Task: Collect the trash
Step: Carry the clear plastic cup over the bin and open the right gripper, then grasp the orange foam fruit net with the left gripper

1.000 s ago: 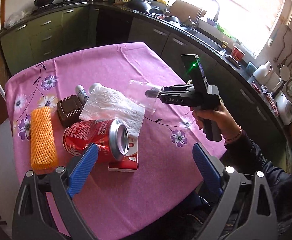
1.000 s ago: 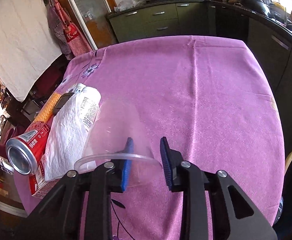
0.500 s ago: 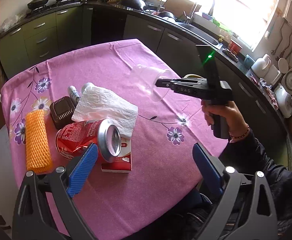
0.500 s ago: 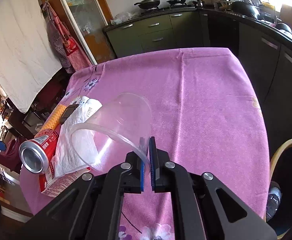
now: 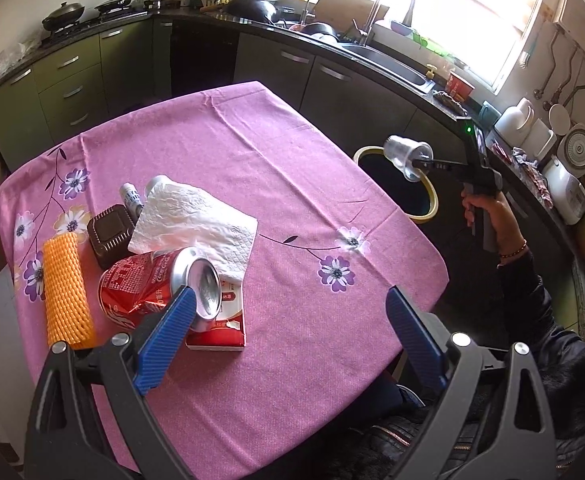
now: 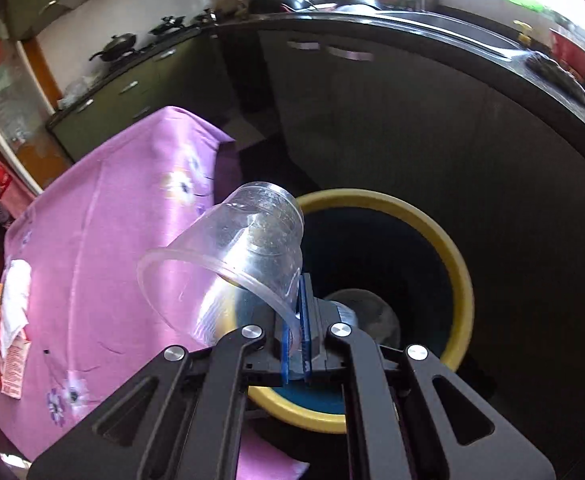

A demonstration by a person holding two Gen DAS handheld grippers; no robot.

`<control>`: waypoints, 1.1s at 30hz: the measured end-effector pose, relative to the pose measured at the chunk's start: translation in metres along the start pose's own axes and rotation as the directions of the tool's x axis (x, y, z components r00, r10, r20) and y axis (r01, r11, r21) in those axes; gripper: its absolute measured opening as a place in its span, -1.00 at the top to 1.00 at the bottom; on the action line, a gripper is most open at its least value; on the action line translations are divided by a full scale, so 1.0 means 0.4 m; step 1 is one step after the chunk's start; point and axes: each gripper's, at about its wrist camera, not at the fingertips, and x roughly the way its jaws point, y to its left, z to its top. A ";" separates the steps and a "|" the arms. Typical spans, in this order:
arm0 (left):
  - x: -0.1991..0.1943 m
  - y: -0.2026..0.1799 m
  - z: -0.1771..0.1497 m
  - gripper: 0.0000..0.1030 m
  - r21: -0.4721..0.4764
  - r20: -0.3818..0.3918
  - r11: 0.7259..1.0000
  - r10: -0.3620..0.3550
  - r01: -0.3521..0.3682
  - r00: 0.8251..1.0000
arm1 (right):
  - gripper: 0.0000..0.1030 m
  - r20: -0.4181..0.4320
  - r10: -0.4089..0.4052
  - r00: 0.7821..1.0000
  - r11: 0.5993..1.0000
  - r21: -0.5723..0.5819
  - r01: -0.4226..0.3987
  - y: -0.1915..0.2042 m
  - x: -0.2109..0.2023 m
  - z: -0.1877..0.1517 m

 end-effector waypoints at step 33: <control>0.027 0.087 -0.050 -0.87 -0.111 -0.093 0.990 0.080 -0.090 0.992 | 0.01 0.091 -0.064 0.994 0.992 -0.102 0.073 0.116 -0.060 -0.051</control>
